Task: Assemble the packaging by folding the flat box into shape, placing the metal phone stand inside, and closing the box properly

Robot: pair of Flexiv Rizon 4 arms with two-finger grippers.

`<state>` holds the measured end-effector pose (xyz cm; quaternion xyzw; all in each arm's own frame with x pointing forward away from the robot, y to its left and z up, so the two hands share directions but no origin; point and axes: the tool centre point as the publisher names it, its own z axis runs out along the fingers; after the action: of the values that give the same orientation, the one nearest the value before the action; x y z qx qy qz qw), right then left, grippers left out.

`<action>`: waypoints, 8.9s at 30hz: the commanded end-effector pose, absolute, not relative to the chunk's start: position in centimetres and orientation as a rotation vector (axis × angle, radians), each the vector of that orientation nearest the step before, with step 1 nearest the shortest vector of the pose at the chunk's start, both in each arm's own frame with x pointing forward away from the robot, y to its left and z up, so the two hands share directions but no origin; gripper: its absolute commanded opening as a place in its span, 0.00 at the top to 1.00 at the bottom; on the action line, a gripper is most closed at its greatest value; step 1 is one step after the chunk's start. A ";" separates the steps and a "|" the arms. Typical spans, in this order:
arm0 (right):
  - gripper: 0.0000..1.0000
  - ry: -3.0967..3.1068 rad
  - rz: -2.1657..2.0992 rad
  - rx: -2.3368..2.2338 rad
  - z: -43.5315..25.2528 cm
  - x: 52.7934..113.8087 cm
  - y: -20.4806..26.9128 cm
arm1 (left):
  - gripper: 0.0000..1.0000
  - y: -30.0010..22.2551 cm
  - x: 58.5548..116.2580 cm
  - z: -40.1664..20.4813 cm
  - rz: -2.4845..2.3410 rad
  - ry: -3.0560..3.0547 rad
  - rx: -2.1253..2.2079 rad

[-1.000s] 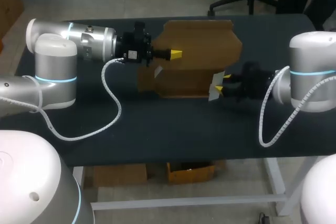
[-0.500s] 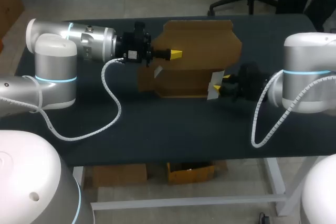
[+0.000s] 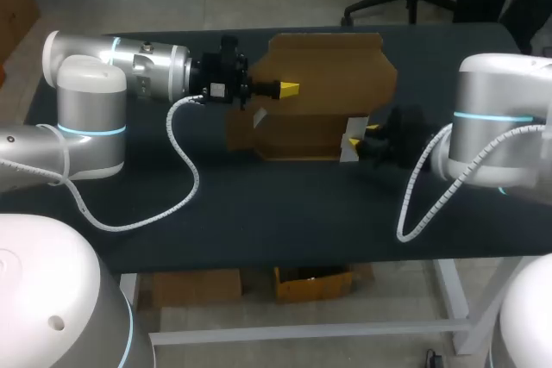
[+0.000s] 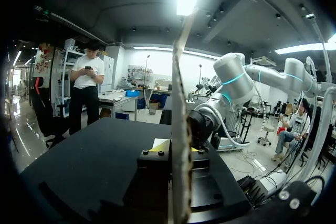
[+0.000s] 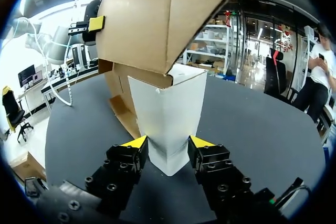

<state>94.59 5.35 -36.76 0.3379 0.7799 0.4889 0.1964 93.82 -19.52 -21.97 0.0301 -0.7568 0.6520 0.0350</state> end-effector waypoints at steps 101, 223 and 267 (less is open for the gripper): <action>0.99 1.665 1.095 1.481 -36.8 95.4 5.2 | 1.00 -19.7 93.9 -22.1 2.004 -2.324 0.090; 1.00 2.467 1.000 1.826 -32.8 94.4 2.5 | 0.00 -7.9 89.2 -16.5 1.335 -3.102 -0.128; 1.00 2.537 0.182 2.246 -33.0 91.3 0.1 | 0.00 -2.0 90.1 -18.2 1.036 -3.160 -0.105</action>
<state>91.06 0.13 -33.18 0.6608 0.7394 0.0806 -0.1005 89.61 -1.84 -18.54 -0.0277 -0.9426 0.3153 -0.1066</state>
